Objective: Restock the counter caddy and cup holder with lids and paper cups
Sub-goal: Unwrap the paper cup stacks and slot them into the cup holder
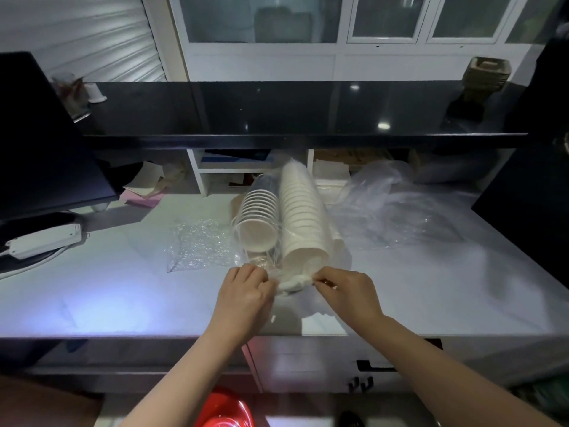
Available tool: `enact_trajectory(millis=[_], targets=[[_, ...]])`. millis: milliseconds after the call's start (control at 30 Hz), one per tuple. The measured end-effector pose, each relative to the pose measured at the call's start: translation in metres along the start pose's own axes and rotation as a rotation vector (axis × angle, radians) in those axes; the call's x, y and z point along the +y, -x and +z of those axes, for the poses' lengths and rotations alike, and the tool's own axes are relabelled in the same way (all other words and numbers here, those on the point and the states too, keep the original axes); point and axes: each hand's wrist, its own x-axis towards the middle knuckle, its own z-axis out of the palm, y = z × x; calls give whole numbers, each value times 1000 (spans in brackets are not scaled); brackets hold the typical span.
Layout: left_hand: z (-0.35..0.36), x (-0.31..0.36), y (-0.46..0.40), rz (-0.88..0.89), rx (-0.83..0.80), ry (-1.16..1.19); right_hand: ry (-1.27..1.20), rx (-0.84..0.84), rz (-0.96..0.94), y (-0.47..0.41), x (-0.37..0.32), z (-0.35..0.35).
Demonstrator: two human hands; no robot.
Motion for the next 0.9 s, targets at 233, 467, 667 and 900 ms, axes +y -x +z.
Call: enact_trajectory(millis=[233,467,667,900], targets=[[-4,3,-24,-47,47,56,-22,11,124,-11,-2,-11],[-34,-20,-30,-759,22,726,-464,128,587,-21,27,-51],[-43,-12,-23,-796,-265,1278,-506,152,686,-7,34,-57],[-30,-3,-8,-415,-568,568,-202,244,12,8,-28,-44]])
